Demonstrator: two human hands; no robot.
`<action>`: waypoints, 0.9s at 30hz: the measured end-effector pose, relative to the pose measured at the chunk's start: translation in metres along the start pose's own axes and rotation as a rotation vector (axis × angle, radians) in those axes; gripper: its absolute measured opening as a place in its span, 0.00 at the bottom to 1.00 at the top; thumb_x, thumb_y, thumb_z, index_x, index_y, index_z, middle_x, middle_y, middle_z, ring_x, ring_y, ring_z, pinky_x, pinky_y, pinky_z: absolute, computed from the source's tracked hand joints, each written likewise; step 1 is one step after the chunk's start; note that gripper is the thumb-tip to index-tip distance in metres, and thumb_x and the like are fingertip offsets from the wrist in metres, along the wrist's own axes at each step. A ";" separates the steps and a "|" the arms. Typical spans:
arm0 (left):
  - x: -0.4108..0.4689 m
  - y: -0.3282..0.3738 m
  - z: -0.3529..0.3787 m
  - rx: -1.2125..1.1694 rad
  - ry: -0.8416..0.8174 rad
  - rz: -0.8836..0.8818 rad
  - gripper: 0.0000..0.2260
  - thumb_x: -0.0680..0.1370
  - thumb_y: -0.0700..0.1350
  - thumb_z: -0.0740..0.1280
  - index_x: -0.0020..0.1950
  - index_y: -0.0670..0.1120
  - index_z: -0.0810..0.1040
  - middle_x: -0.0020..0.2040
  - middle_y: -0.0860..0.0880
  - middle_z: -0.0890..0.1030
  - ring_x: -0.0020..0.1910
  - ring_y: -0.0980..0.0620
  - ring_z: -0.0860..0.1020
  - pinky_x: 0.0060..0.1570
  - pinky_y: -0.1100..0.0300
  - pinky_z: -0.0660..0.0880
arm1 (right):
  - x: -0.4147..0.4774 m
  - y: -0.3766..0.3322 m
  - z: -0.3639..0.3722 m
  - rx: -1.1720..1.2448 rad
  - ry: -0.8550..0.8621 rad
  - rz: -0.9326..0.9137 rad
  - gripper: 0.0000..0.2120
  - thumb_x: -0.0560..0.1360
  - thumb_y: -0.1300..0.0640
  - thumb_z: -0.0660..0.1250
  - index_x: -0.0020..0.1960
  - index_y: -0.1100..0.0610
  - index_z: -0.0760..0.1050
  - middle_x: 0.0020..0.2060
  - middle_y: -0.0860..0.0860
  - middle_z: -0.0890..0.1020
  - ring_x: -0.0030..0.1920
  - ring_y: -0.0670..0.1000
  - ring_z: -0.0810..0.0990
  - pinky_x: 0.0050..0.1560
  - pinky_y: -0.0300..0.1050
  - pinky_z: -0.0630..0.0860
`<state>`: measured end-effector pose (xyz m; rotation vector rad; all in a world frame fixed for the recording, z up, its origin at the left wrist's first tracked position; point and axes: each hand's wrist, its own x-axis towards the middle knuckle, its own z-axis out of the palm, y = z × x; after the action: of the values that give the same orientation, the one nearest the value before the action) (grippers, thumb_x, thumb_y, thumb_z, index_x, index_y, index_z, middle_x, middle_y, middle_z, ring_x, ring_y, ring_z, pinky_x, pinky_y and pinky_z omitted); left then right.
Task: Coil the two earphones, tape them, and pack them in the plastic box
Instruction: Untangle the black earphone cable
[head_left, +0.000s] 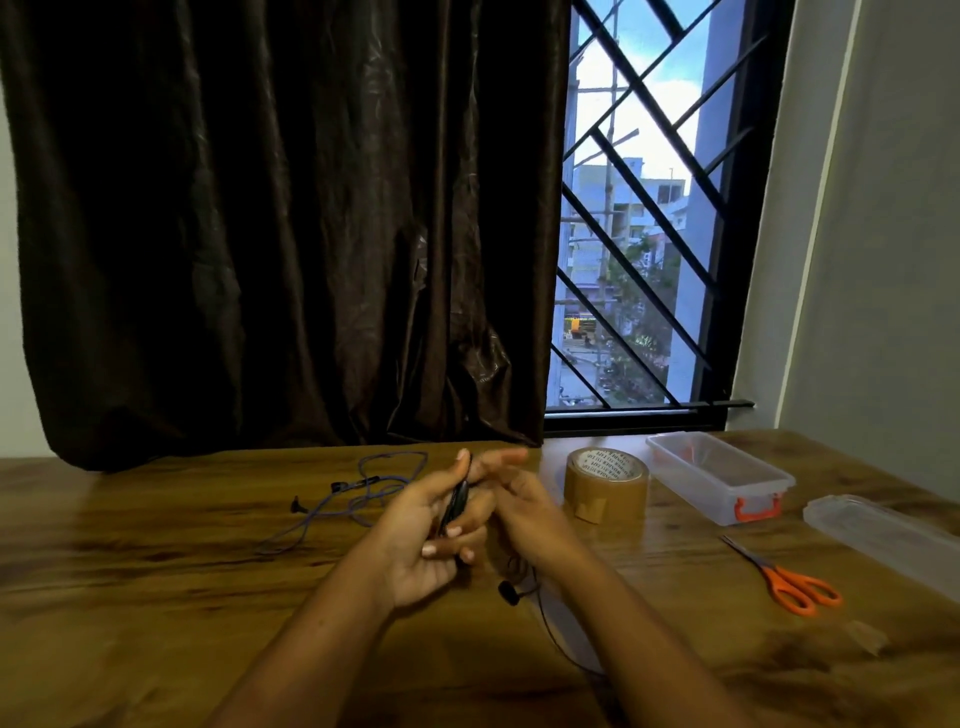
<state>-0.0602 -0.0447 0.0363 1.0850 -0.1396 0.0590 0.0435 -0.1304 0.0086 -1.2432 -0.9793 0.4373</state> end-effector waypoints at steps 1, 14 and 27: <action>0.001 0.001 -0.001 -0.021 0.022 0.041 0.19 0.77 0.54 0.54 0.61 0.52 0.79 0.24 0.48 0.69 0.14 0.60 0.58 0.20 0.66 0.68 | -0.003 -0.002 0.004 0.036 -0.027 0.076 0.13 0.80 0.61 0.57 0.39 0.59 0.74 0.28 0.54 0.79 0.25 0.45 0.76 0.27 0.35 0.72; 0.004 0.002 -0.003 -0.030 0.277 0.160 0.17 0.77 0.51 0.57 0.40 0.40 0.76 0.25 0.48 0.69 0.23 0.53 0.70 0.29 0.62 0.76 | -0.001 -0.004 0.005 -0.058 0.058 0.099 0.11 0.81 0.57 0.56 0.47 0.57 0.75 0.25 0.48 0.72 0.22 0.43 0.64 0.21 0.35 0.58; 0.015 -0.007 -0.016 0.233 0.535 0.084 0.15 0.81 0.50 0.57 0.47 0.41 0.78 0.37 0.46 0.80 0.39 0.50 0.80 0.48 0.55 0.77 | 0.007 0.001 -0.009 -0.271 0.269 -0.045 0.16 0.82 0.62 0.51 0.37 0.55 0.65 0.30 0.49 0.68 0.24 0.39 0.67 0.27 0.30 0.64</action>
<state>-0.0431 -0.0345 0.0248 1.2592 0.3102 0.4456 0.0550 -0.1301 0.0108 -1.4765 -0.8520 0.0976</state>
